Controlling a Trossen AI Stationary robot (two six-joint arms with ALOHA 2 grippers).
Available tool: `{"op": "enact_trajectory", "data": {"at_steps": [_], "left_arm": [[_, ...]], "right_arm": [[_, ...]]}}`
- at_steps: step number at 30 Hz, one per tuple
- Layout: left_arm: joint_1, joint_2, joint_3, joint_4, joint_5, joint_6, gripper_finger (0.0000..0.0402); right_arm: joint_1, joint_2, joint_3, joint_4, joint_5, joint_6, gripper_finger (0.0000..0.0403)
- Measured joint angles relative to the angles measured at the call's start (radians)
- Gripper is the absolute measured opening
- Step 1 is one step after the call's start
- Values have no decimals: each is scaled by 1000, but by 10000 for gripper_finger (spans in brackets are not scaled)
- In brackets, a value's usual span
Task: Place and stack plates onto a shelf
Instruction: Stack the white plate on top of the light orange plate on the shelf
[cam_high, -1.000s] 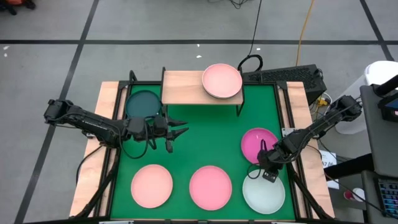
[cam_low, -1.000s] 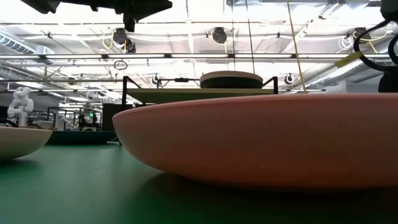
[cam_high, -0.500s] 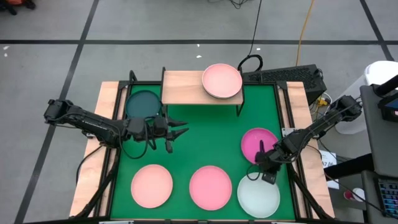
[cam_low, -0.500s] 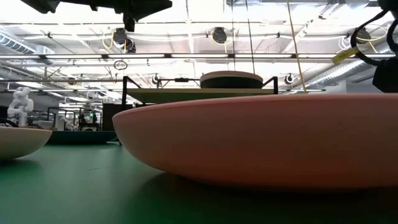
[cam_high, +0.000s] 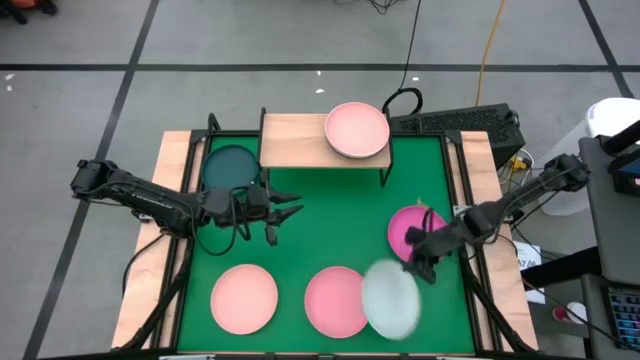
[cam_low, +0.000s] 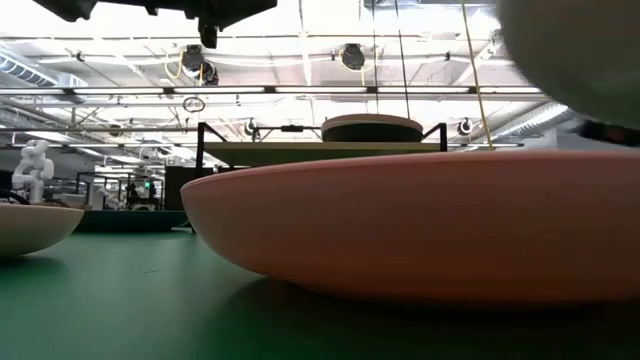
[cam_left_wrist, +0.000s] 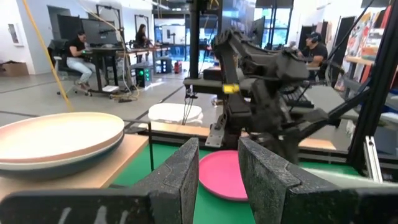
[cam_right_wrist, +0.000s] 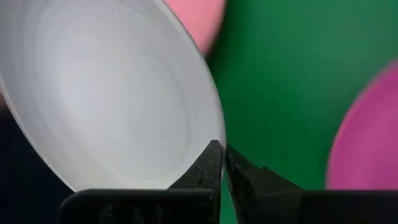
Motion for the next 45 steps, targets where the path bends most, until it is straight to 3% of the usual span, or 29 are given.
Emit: {"op": "enact_trajectory", "data": {"at_steps": [7,16,19,23,27,34,45], "left_arm": [[0,0,0,38,0,7,120],[0,0,0,41,0,33,120],[0,0,0,41,0,33,120],[0,0,0,41,0,33,120],[0,0,0,40,0,33,120],[0,0,0,28,5,27,120],[-1,0,0,13,5,27,120]], "right_arm": [[-248,-129,51,147,301,-251,0],[-681,-86,243,164,330,-523,0],[-808,-8,328,164,260,-576,0],[-955,134,454,153,73,-594,0],[-1064,292,608,56,-41,-623,0],[-1168,490,798,-104,-110,-699,0],[-1289,534,812,-178,-139,-715,0]]}}
